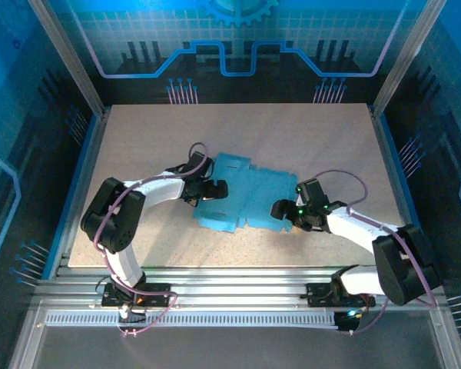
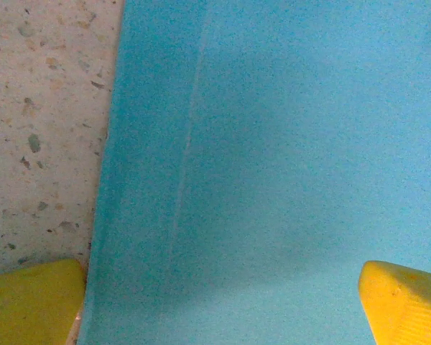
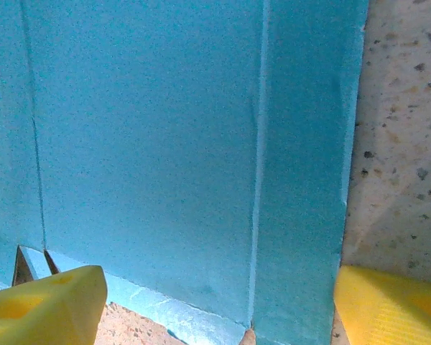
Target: Fold the paper box
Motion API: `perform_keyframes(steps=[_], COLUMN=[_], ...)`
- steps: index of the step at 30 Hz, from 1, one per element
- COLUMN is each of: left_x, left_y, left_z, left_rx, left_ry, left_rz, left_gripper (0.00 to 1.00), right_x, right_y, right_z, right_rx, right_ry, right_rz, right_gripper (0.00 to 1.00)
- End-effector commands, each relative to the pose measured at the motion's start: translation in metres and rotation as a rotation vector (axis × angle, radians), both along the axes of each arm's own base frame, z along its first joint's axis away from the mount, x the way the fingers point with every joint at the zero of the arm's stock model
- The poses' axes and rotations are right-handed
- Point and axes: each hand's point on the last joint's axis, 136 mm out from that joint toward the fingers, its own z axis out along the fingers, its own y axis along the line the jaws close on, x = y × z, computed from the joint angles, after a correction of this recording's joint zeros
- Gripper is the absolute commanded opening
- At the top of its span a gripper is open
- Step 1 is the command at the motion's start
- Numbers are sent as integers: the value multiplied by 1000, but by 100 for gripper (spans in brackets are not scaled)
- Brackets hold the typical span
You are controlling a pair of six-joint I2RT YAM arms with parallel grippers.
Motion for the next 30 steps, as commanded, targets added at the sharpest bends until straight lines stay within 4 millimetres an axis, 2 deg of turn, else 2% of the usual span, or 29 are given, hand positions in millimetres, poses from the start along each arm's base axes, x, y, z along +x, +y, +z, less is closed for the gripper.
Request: perform_keyframes(steps=[1,8,17,26,30], left_x=[-2,-6,-12,-18,-20], left_y=[-4,-17,-18,-17,-21], left_z=[-11,-6,-5,-4,-3], left_rx=[4,-76,-102,-118,-155], left_ry=[32,55,68,71,77], left_rz=[-20,-32,-29,-19,-10], left_gripper=[99,99,99,99,99], right_x=[0,5,9,9,10], right_y=[16,29,32,31,29], right_z=[-2,3,20,32,43], right_rx=[24,62,95,120,128], right_ry=[8,-21,-102,-157,-201], right_rz=[38,65,70,57,52], right_gripper=[82,79,68,48,41])
